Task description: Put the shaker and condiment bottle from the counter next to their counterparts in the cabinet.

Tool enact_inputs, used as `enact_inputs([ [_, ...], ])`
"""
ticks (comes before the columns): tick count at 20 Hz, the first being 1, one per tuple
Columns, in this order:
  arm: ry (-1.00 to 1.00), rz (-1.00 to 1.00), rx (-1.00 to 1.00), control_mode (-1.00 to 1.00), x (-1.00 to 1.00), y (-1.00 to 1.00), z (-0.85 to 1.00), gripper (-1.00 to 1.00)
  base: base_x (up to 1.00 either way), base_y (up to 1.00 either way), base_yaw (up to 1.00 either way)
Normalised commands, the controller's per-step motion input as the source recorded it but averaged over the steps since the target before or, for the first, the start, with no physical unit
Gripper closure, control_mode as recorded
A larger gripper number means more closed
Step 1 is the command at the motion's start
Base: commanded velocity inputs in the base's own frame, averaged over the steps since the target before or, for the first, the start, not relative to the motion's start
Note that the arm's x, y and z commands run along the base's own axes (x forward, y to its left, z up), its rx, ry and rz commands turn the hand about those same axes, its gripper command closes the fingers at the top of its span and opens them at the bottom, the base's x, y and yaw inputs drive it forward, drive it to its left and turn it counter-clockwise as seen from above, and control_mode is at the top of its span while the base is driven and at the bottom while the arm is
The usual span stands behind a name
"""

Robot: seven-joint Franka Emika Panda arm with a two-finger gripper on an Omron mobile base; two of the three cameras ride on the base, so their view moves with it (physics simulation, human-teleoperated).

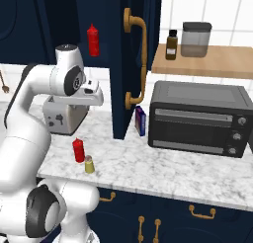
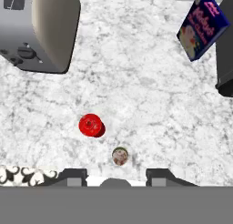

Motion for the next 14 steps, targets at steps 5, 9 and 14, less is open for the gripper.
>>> enact_inputs([
  [5,-0.17,0.0,0.0,-1.0,-0.49,0.0,-0.12,-1.0,0.0,0.0,0.0],
  [9,-0.51,0.05,0.0,-1.0,-0.87,0.08,-0.56,-1.0,0.0,0.0,0.0],
  [14,-0.18,0.05,0.07,-1.0,-0.34,0.15,-0.61,-1.0,0.0,0.0,0.0],
])
